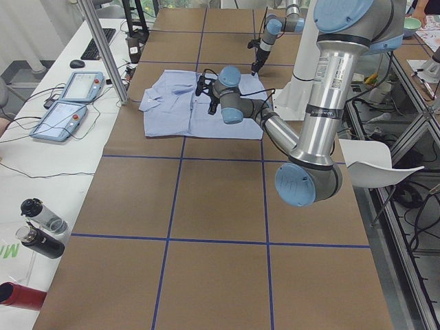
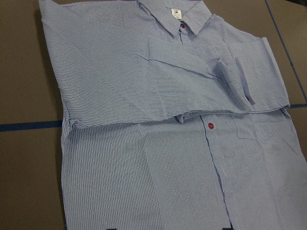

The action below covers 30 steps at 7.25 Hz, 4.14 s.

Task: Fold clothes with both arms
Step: 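Move both grippers to the shirt hem corners nearest the robot, then lower both grippers onto the hem corners and grasp them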

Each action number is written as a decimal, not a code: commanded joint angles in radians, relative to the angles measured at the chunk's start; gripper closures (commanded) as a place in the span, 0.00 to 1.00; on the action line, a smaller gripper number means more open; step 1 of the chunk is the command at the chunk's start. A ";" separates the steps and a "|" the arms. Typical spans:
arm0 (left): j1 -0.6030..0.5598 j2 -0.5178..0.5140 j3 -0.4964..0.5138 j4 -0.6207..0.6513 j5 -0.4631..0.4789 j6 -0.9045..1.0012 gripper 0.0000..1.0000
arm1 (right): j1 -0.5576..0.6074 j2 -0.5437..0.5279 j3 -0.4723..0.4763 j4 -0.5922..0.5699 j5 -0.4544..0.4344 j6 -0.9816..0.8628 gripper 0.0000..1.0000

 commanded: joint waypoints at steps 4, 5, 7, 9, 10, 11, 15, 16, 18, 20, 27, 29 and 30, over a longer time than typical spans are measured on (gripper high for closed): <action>0.020 0.052 0.013 0.014 -0.006 -0.205 0.16 | -0.003 -0.001 0.065 -0.051 0.038 -0.002 1.00; 0.093 0.060 0.012 0.014 0.000 -0.348 0.00 | -0.003 -0.001 0.066 -0.051 0.038 -0.002 1.00; 0.208 0.142 -0.050 0.017 0.031 -0.419 0.01 | -0.003 -0.001 0.069 -0.050 0.038 -0.002 1.00; 0.349 0.156 -0.049 0.053 0.150 -0.520 0.06 | -0.002 -0.003 0.069 -0.051 0.038 -0.002 1.00; 0.385 0.159 -0.052 0.084 0.169 -0.522 0.07 | -0.002 -0.003 0.069 -0.050 0.038 -0.002 1.00; 0.399 0.156 -0.063 0.166 0.195 -0.525 0.11 | -0.002 -0.003 0.069 -0.050 0.037 -0.002 1.00; 0.468 0.160 -0.058 0.216 0.198 -0.594 0.26 | -0.002 -0.004 0.067 -0.050 0.037 -0.002 1.00; 0.474 0.158 -0.057 0.216 0.198 -0.620 0.31 | -0.002 -0.004 0.069 -0.050 0.037 -0.002 1.00; 0.474 0.164 -0.057 0.216 0.198 -0.620 0.36 | -0.002 -0.004 0.069 -0.050 0.037 -0.002 1.00; 0.472 0.166 -0.055 0.218 0.198 -0.620 0.36 | 0.000 -0.007 0.069 -0.051 0.037 -0.002 1.00; 0.472 0.183 -0.054 0.218 0.195 -0.625 1.00 | 0.000 -0.019 0.067 -0.050 0.035 -0.002 1.00; 0.465 0.183 -0.070 0.224 0.194 -0.625 1.00 | 0.000 -0.021 0.069 -0.050 0.034 0.000 1.00; 0.460 0.192 -0.118 0.232 0.191 -0.625 1.00 | 0.003 -0.020 0.075 -0.050 0.034 0.000 1.00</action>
